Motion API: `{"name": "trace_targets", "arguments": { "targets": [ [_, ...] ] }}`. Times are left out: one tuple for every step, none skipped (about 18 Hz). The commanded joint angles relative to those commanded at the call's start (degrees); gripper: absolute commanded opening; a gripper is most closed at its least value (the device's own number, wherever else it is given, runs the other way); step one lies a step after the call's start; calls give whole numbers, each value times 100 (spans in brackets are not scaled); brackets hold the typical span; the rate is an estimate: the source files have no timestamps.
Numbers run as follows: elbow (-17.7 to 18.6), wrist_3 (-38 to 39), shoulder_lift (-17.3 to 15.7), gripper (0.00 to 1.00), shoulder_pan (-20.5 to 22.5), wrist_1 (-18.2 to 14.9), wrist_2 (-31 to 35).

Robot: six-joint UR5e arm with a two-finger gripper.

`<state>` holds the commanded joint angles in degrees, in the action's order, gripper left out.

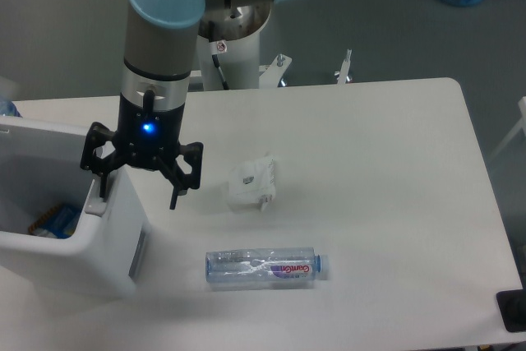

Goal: Open the trash can
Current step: 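Hold the gripper at the opened bin rim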

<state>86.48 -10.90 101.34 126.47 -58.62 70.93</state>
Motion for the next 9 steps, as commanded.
{"name": "trace_targets", "arguments": {
  "targets": [
    [-9, 0, 0, 100, 0, -9, 0],
    [-26, 9, -9, 100, 0, -9, 0],
    [-61, 9, -9, 100, 0, -9, 0],
    [-105, 9, -17, 100, 0, -9, 0],
    [-166, 0, -9, 100, 0, -9, 0],
    [-237, -9, 0, 100, 0, -9, 0],
    [-298, -35, 17, 100, 9, 0, 9],
    [-360, -61, 70, 100, 52, 0, 9],
    [-421, -79, 114, 100, 140, 9, 9]
  ]
}}
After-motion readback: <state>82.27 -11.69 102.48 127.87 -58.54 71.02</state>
